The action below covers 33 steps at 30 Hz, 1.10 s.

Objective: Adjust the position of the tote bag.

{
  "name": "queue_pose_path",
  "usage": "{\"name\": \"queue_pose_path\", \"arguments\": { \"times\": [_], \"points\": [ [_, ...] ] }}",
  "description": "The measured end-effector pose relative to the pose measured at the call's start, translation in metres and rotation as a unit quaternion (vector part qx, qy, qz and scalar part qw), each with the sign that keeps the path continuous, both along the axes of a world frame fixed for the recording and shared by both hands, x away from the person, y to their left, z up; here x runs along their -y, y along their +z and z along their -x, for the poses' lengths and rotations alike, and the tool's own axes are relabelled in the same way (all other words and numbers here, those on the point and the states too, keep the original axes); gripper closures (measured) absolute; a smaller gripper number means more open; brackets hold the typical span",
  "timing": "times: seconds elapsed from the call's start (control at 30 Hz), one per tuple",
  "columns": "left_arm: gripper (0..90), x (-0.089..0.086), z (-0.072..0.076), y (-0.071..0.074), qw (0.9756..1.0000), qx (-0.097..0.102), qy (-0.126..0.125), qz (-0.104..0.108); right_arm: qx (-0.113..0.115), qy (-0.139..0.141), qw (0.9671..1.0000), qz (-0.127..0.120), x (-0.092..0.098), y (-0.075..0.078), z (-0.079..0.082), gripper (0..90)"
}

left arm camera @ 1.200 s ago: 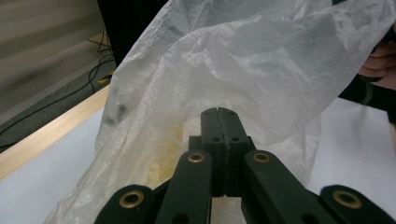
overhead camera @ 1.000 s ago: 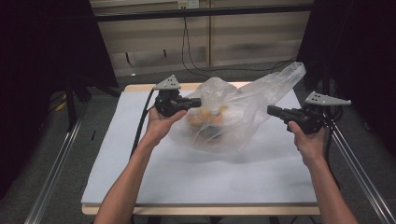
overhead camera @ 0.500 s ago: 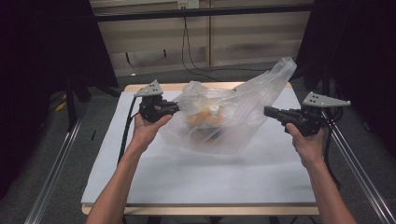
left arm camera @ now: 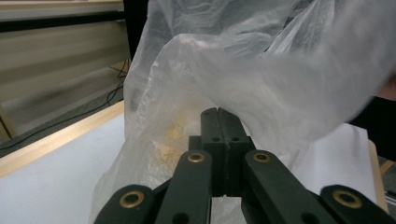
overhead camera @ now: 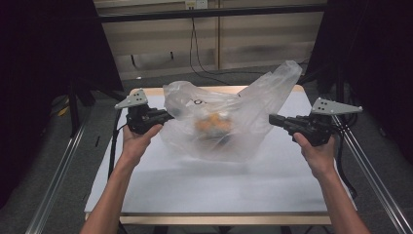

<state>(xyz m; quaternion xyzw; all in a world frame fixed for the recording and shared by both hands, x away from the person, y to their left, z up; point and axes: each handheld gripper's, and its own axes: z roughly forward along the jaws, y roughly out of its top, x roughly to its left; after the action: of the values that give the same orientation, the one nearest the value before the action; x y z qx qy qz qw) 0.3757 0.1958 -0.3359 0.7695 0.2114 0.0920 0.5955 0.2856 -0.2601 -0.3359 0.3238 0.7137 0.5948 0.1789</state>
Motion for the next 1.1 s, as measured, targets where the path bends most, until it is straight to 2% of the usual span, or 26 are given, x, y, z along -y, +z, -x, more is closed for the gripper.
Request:
{"name": "queue_pose_path", "arguments": {
  "times": [0.23,0.27,0.4,0.43,0.5,0.6,0.77,0.9,1.0,1.1],
  "points": [
    [90.0,-0.018,0.017,-0.002,1.0,0.005,0.004,0.003,0.003,0.014,0.9998,0.012,-0.008,0.003,0.013,90.0],
    [90.0,-0.021,0.019,-0.003,1.0,0.005,0.006,-0.001,0.001,0.016,0.9998,0.015,-0.009,0.002,0.016,90.0],
    [90.0,-0.03,0.024,-0.007,0.9998,0.003,0.013,-0.012,-0.009,0.024,0.999,0.036,-0.016,-0.003,0.023,90.0],
    [90.0,-0.031,0.025,-0.009,0.9998,0.0,0.016,-0.006,-0.012,0.024,0.9988,0.041,-0.017,-0.005,0.023,90.0],
    [90.0,-0.033,0.027,-0.012,0.9999,-0.002,0.016,-0.004,-0.016,0.026,0.9985,0.045,-0.018,-0.008,0.024,90.0],
    [90.0,-0.036,0.031,-0.017,0.9997,-0.001,0.019,-0.013,-0.019,0.024,0.9984,0.048,-0.017,-0.014,0.027,90.0],
    [90.0,-0.043,0.035,-0.029,0.9997,-0.009,0.02,0.008,-0.026,0.018,0.9985,0.044,-0.012,-0.022,0.025,90.0],
    [90.0,-0.045,0.035,-0.034,0.9997,-0.013,0.023,0.003,-0.027,0.013,0.9982,0.053,-0.011,-0.024,0.024,90.0],
    [90.0,-0.049,0.036,-0.039,0.9993,-0.021,0.028,0.011,-0.03,0.012,0.9979,0.056,-0.011,-0.027,0.023,90.0],
    [90.0,-0.053,0.036,-0.044,0.9992,-0.026,0.03,0.005,-0.037,0.013,0.9976,0.057,-0.011,-0.031,0.022,90.0]
  ]
}}
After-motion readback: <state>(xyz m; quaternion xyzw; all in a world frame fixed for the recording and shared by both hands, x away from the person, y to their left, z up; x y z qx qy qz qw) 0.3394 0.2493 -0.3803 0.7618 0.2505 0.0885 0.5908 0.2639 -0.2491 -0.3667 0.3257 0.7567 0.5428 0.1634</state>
